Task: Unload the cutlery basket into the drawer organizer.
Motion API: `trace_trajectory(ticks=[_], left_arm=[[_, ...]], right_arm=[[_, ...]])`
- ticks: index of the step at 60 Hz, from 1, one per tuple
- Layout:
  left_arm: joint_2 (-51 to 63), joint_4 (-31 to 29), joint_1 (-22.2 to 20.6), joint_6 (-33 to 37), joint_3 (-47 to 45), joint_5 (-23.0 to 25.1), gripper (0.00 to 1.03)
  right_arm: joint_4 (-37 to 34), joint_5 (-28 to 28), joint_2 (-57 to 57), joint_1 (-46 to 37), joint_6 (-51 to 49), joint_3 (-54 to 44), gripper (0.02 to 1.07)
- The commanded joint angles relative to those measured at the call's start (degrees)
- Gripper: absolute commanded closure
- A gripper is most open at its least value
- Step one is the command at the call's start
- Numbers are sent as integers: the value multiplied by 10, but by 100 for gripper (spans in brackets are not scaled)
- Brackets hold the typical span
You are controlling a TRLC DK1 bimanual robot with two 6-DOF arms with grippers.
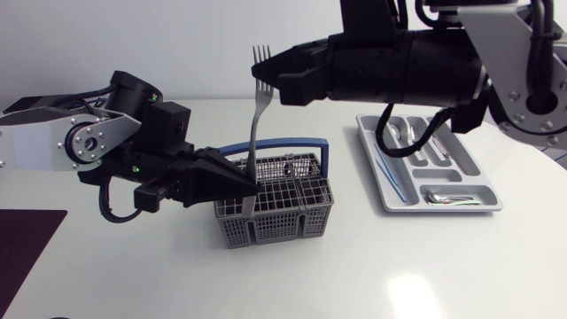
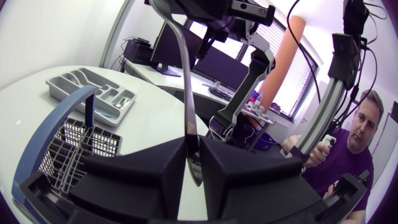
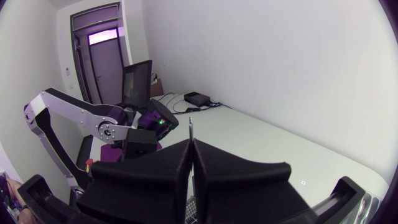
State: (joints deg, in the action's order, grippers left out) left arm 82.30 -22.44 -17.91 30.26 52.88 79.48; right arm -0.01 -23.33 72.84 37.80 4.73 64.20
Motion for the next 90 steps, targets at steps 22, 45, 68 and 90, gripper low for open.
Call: trace_trajectory(ticks=[22,45,68,90], left_arm=[[-7,-9,31,15,2,11,100],[-70,-13,62,13,-20,-83,100],[-161,198,21,-150,-86,-312,100],[-199,269,-44,-183,-107,-494,100]], right_arm=[[3,13,-23,-5,-9,5,37],[-16,64,-45,2,-26,7,31],[-33,92,-38,18,-30,4,31],[-41,102,-2,39,-29,17,32]])
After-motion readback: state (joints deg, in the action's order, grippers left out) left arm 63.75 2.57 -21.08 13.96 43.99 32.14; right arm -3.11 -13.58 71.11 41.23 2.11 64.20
